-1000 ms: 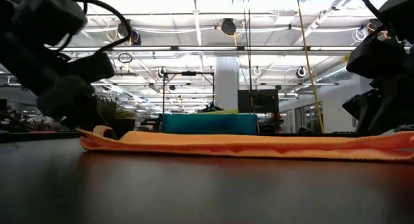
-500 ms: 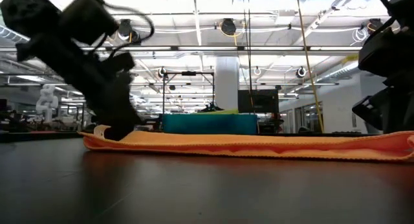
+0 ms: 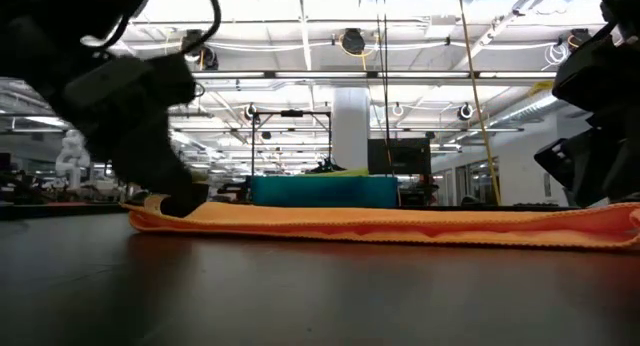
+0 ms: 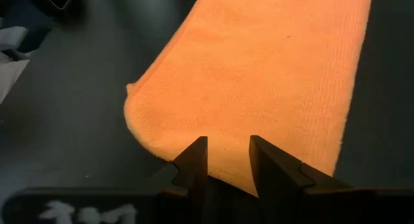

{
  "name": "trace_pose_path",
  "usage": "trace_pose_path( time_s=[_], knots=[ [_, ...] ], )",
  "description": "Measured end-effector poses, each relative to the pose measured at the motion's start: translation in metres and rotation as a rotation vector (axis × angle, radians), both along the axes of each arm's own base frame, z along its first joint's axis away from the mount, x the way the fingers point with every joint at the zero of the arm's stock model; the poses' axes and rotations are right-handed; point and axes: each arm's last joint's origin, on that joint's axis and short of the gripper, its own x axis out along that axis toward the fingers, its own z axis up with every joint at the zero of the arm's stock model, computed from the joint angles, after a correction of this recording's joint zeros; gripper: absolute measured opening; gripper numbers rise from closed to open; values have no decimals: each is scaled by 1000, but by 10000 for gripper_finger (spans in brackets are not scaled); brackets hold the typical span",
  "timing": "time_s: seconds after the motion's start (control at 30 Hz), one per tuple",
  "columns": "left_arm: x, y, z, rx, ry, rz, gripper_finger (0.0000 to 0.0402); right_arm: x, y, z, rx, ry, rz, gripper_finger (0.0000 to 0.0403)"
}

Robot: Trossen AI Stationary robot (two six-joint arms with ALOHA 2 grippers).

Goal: Fold microfiber towels
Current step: Fold the orange microfiber cloth

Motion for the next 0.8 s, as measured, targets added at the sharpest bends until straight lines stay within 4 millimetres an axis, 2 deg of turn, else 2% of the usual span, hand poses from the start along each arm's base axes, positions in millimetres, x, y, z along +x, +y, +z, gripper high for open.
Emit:
trace_pose_path(
  time_s=[0.17, 0.3, 0.63, 0.73, 0.8],
  knots=[
    [-2, -5, -21, -25, 113, -4, 87, 0, 0, 1, -3, -9, 3, 105],
    [0, 5, -31, -1, 161, 53, 87, 1, 0, 1, 8, -13, -2, 105],
    [5, 60, -33, 296, 198, 313, 87, 1, 0, 1, 17, -13, -10, 105],
    [6, 69, -28, 286, 175, 370, 88, 1, 0, 2, 33, -11, -22, 105],
    [11, 69, -21, 257, 136, 371, 88, 1, 0, 2, 43, -6, -30, 105]
  ],
)
